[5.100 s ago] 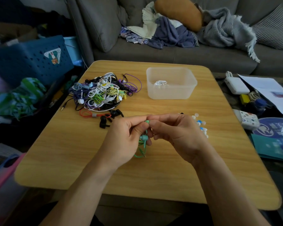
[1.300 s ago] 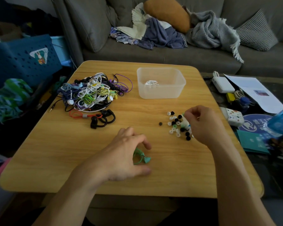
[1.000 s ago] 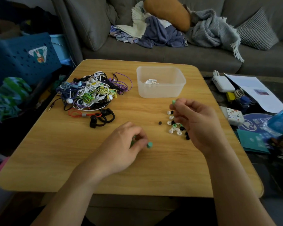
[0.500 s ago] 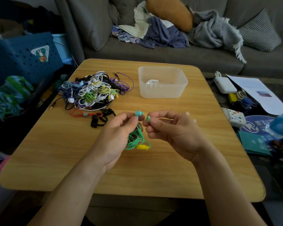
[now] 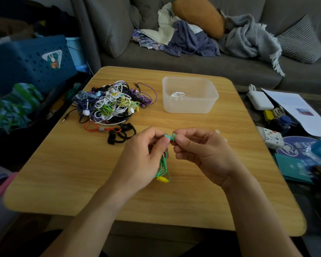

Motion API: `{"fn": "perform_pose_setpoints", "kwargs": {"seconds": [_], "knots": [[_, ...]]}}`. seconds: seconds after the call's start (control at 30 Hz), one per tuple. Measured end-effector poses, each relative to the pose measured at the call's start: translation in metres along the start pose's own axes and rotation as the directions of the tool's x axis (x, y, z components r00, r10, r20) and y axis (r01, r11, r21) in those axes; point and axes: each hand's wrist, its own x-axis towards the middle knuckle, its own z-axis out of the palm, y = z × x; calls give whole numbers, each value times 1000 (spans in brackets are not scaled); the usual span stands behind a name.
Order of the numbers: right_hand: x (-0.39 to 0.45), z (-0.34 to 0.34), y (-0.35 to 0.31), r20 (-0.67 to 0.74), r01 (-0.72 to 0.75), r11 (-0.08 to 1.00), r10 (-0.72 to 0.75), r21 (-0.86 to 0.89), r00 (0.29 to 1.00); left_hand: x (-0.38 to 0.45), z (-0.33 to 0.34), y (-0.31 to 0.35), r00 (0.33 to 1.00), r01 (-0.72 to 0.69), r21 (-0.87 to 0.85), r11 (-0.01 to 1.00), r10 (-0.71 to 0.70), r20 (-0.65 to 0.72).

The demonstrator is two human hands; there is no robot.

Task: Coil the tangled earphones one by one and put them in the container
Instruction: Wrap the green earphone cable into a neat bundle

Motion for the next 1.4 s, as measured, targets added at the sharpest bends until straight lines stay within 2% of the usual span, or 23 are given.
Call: {"fn": "perform_pose_setpoints", "kwargs": {"seconds": [0.5,0.67,0.83,0.93,1.0,1.07,1.1,1.17,1.3,1.4], "knots": [[-2,-4,-1,68,-13,1000,13,-2,998,0,-5,2,999,10,18,1000,-11,37],[-2,-6,1,64,89,975,-78,-204,995,-1,-6,5,994,52,19,998,-54,90],[0,-9,0,146,207,905,-164,-371,976,-1,-10,7,943,230,-43,972,-212,255],[1,-12,0,163,244,881,-193,-405,968,-2,-10,11,895,377,-213,901,-295,335],[1,-13,0,167,267,870,-216,-414,962,-3,-9,15,855,490,-385,782,-347,385],[1,-13,0,171,288,863,-237,-414,956,-3,-8,18,835,540,-490,684,-363,413],[1,-14,-1,170,293,863,-243,-412,955,-3,-7,19,835,542,-507,670,-362,414],[1,-16,-1,171,297,862,-247,-410,954,-3,-5,18,850,519,-491,700,-358,387],[3,-17,0,176,302,849,-250,-433,952,-3,-4,13,891,433,-362,825,-331,312],[4,-18,1,172,302,836,-250,-458,953,-3,-3,13,902,400,-299,866,-314,298]]}}
